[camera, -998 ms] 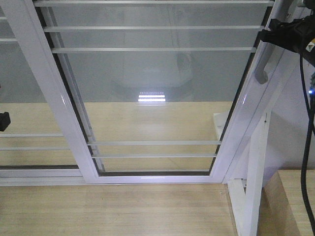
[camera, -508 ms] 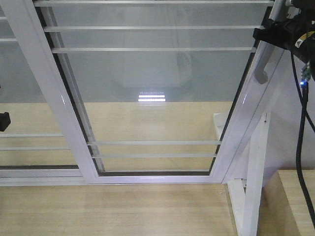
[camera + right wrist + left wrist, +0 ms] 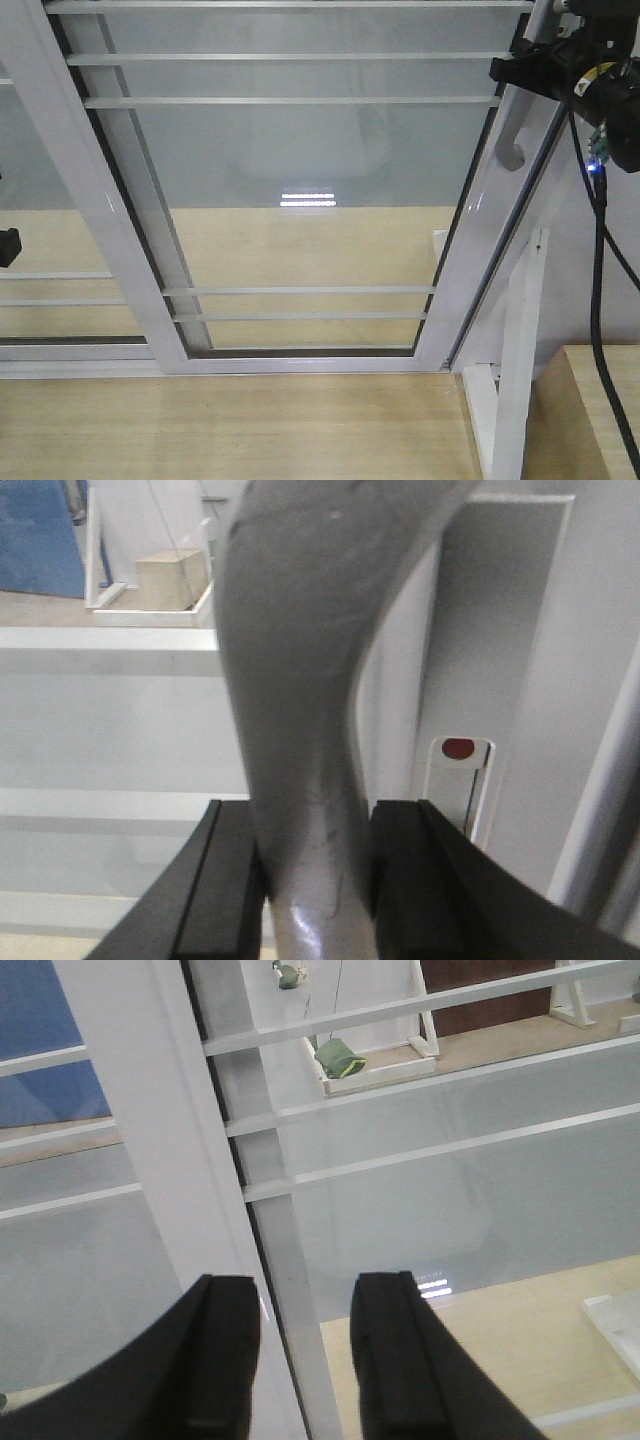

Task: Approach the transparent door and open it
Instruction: 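Pull the handle with the right gripper, sliding the door toward the left arm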

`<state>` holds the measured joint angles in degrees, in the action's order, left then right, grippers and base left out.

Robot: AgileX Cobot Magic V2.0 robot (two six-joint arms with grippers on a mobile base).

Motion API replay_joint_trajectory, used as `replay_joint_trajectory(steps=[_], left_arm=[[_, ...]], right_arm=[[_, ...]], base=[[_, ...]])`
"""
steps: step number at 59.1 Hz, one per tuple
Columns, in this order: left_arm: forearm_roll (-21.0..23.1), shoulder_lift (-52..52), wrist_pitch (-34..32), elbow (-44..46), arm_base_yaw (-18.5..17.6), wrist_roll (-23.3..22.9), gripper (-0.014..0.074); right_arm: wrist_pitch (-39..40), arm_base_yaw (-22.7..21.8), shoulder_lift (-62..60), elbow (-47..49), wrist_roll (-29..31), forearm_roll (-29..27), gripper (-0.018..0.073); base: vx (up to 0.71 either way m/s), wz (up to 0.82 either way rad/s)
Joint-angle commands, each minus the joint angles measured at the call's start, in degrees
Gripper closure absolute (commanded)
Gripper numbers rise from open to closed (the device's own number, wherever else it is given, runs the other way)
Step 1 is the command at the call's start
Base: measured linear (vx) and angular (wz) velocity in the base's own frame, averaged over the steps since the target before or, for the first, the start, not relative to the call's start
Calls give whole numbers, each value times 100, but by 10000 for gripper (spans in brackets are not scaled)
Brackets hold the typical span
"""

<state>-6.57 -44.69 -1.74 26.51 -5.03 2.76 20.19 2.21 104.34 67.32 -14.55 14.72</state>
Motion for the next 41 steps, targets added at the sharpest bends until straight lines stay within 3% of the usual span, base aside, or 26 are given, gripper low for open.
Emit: replay_joint_trajectory(steps=[1, 41], left_arm=[[20, -7, -472, 212, -22, -42, 219], [20, -7, -467, 212, -22, -42, 219]], right_arm=[[637, 496, -267, 184, -4, 363, 284], [1015, 1522, 25, 228, 0, 192, 284]], base=[[0, 0], [0, 0]])
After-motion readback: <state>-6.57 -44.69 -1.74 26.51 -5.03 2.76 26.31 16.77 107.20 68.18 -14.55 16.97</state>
